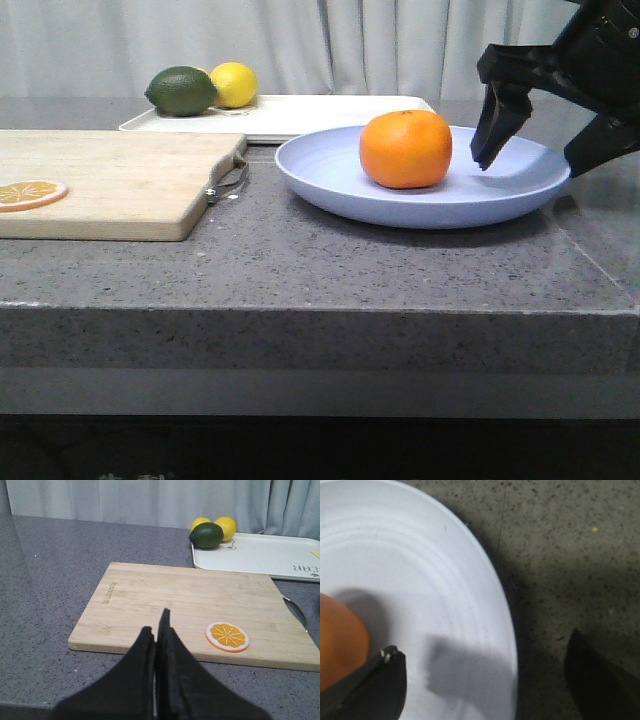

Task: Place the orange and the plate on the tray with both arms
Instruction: 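Grip the blue plate rim with the right gripper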

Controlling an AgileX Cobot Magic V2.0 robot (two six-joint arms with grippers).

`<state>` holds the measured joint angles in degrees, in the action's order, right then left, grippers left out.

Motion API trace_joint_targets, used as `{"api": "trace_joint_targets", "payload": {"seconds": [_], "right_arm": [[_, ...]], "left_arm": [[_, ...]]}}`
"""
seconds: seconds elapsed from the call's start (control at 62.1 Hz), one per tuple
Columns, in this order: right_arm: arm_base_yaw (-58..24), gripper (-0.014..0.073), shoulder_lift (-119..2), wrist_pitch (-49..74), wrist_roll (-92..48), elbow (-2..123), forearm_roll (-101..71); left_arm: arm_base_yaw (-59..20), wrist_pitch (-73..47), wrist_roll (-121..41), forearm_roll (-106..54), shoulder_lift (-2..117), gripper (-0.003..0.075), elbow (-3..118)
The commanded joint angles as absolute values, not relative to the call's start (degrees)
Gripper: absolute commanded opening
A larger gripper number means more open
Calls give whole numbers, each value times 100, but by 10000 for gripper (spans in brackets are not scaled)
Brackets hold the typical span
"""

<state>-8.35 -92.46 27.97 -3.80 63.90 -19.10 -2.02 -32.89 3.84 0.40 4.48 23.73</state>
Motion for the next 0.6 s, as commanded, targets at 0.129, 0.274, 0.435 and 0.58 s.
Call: {"api": "trace_joint_targets", "payload": {"seconds": [0.129,0.274,0.435,0.58], "right_arm": [[-800,363,-9014,2577,-409,6599,-1984],[-800,104,-9014,2583,-409,6599,-1984],[-800,-76,-9014,2601,-409,6599,-2002],[-791,-62,-9006,3164,-402,6886,-2138]], "left_arm": [[-184,-2780,428,0,526,-17,2510],[-184,-2780,428,0,526,-17,2510],[-184,-2780,428,0,526,-17,2510],[-184,-2780,428,0,526,-17,2510]]}}
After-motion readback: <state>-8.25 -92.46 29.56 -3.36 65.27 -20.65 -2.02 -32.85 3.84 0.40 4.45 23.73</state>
